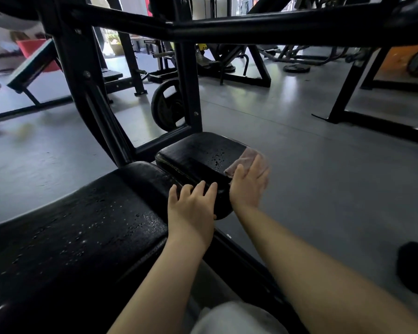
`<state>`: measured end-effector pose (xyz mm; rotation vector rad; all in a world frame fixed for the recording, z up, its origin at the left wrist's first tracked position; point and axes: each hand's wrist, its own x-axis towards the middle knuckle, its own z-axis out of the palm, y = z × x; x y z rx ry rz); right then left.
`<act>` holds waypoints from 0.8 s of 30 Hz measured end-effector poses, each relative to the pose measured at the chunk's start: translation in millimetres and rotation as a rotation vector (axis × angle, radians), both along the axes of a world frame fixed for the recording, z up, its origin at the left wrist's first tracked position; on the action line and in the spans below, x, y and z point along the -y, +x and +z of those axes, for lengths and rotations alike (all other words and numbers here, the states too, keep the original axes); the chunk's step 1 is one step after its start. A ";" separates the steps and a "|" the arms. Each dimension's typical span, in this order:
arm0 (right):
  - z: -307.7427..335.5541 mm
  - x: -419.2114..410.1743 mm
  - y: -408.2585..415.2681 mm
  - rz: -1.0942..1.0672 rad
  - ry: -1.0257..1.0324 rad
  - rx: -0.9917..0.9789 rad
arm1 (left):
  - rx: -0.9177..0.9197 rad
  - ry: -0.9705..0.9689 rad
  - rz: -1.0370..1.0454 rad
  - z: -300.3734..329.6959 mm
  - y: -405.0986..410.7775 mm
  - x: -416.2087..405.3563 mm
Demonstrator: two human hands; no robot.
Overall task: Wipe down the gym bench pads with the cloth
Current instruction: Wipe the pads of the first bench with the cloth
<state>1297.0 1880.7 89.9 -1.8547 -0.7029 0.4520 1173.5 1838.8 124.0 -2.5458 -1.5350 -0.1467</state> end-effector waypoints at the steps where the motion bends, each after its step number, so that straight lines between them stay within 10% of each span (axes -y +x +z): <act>1: 0.9 5.5 -14.6 -0.016 -0.011 -0.045 | -0.001 0.010 -0.002 0.5 -1.9 1.8; 24: 6.4 -6.3 5.6 -0.068 0.207 -0.270 | -0.033 -0.031 -0.022 4.5 -23.7 -1.1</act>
